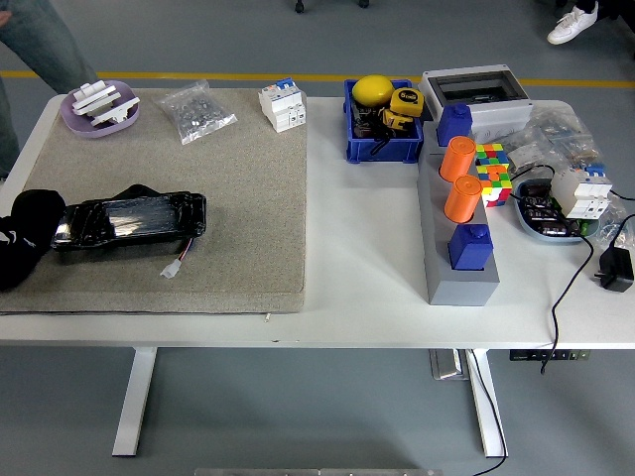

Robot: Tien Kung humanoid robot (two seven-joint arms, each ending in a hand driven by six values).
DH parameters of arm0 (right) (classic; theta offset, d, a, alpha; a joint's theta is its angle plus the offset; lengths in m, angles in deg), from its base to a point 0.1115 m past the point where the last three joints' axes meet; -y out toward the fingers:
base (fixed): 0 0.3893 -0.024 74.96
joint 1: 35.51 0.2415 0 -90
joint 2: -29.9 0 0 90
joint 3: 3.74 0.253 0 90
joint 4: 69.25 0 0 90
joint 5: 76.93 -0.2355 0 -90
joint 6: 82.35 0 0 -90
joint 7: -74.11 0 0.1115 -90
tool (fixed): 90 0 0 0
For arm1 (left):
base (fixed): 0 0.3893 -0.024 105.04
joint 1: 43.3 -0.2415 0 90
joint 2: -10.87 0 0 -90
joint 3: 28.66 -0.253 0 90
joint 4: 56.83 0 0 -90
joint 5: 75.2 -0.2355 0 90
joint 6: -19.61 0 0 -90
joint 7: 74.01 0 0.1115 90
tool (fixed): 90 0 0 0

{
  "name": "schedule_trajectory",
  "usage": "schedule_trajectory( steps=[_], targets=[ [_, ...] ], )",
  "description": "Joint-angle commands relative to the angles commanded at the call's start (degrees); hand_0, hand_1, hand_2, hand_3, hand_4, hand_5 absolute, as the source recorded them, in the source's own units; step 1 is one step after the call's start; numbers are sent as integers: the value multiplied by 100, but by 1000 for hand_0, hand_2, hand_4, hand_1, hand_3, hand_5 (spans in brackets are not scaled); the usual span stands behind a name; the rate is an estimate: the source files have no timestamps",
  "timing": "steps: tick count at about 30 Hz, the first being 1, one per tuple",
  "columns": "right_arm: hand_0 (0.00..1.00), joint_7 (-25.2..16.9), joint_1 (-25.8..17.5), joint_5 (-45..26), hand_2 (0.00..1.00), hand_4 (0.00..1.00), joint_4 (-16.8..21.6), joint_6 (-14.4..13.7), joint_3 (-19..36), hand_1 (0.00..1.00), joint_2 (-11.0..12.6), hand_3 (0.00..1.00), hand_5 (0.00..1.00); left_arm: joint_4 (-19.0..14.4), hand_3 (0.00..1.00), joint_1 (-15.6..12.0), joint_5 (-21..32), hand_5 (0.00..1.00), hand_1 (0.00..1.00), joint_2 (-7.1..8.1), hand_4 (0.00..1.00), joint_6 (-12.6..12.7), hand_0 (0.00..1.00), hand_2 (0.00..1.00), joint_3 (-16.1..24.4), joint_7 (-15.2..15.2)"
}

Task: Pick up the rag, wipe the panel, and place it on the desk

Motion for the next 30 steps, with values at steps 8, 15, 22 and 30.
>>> schedule_trajectory(
  steps=[8, 15, 22, 30],
  targets=[
    [671, 1, 10, -7, 703, 952, 1, 2, -14, 694, -1, 620, 476, 214, 849, 123, 75, 307, 868, -4, 945, 41, 814, 887, -148, -56],
    [671, 0, 25, -34, 703, 952, -4, -3, -42, 694, 5, 621, 475, 294, 830, 250, 86, 311, 841, -97, 946, 22, 761, 862, -351, -35],
    [671, -4, 41, -11, 703, 951, 11, -1, -37, 693, 12, 620, 474, 533, 800, 362, 169, 321, 817, -128, 936, 179, 669, 837, -506, -46],
    [671, -15, 48, -15, 703, 952, 14, 0, -25, 694, 21, 621, 473, 682, 720, 449, 261, 305, 786, -107, 886, 404, 551, 811, -656, 12]
  ],
)
